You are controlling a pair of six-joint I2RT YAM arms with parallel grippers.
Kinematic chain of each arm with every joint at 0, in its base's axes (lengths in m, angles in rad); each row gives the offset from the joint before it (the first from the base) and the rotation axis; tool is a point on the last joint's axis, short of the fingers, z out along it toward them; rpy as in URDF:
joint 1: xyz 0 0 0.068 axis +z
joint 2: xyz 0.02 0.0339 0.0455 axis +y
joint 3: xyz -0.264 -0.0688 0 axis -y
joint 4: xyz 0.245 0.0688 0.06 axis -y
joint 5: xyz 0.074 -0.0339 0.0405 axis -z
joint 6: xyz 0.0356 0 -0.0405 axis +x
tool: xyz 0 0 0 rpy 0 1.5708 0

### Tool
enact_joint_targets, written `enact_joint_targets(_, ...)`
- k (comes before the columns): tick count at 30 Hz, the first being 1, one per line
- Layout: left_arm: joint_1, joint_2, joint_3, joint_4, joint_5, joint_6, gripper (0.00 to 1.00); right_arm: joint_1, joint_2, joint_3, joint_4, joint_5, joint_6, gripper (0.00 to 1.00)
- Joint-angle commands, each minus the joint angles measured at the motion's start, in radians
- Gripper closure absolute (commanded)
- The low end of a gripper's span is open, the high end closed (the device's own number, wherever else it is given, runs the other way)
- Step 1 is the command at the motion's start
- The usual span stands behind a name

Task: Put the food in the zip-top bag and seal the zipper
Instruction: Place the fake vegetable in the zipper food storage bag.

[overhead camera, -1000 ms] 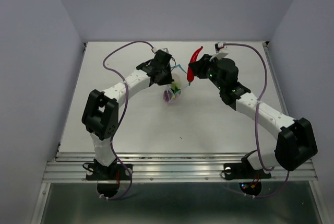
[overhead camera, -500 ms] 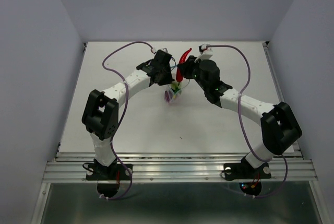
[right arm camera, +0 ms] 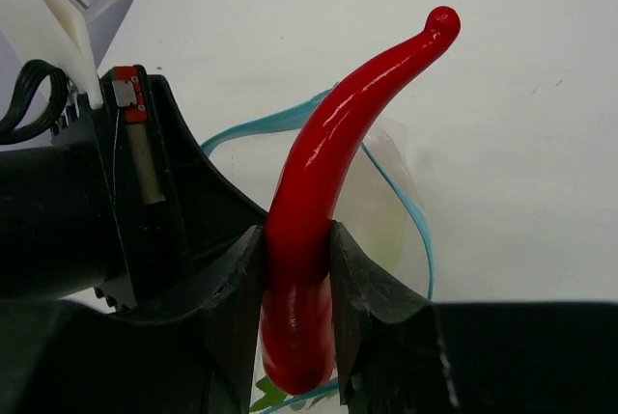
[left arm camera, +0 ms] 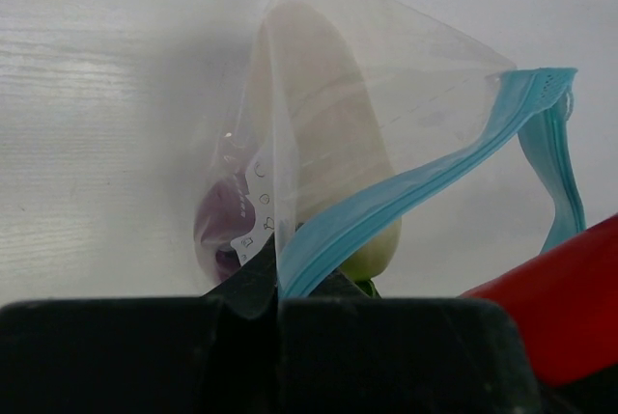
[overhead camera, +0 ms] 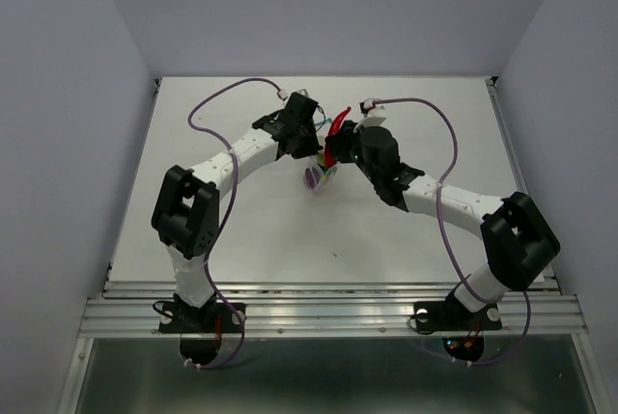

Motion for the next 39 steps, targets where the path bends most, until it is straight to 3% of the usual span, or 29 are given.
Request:
enact_joint_targets(1, 0.002, -0.035, 0.005, 0.015, -0.003, -0.011, 1.0, 0.016, -0.035, -0.004, 0.016, 0.031, 0.011, 0.8)
enact_joint_targets(20, 0.002, -0.032, 0.005, 0.037, 0.005, -0.024, 1.0, 0.034, -0.003, 0.028, -0.173, -0.139, -0.006, 0.8)
enact_joint_targets(32, 0.007, -0.029, 0.008, 0.036, -0.002, -0.022, 1.0, 0.034, -0.056, -0.016, -0.206, -0.406, -0.156, 0.85)
enact_joint_targets(39, 0.008, -0.035, 0.007, 0.037, 0.0, -0.02, 1.0, 0.034, -0.036, 0.004, -0.258, -0.403, -0.15, 0.85)
